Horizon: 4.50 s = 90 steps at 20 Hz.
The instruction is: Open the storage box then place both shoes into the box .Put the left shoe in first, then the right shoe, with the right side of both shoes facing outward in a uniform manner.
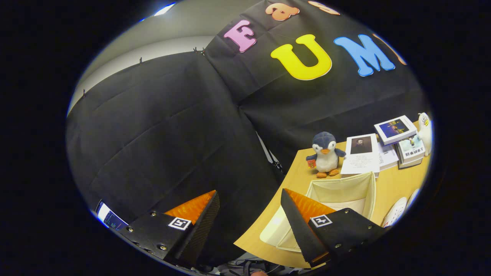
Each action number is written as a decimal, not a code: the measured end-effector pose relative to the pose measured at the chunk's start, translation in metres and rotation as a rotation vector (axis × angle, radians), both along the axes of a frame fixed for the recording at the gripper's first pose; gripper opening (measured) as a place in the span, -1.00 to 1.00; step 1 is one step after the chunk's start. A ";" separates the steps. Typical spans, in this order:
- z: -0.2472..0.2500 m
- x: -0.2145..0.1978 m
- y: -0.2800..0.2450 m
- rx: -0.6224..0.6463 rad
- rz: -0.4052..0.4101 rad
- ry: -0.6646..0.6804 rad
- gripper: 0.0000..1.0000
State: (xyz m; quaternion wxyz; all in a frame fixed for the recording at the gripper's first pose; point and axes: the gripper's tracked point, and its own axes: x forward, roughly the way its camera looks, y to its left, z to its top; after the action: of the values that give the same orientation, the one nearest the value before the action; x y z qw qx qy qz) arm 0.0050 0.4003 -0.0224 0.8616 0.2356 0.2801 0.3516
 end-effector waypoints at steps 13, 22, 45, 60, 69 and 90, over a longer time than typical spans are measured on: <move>-0.055 0.018 -0.155 -0.145 -0.144 0.055 0.95; -0.112 0.007 -0.228 -0.206 -0.206 0.161 0.95; -0.290 -0.040 -0.305 -0.398 -0.200 0.599 0.92; -0.338 -0.049 -0.314 -0.361 -0.280 0.799 0.58; -0.355 -0.049 -0.317 -0.294 -0.340 0.867 -0.58; -0.202 -0.003 -0.271 -0.056 -0.305 0.700 -0.87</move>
State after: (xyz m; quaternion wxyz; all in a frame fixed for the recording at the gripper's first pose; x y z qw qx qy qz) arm 0.0017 0.1295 -0.2242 0.7623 0.3569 0.5287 0.1097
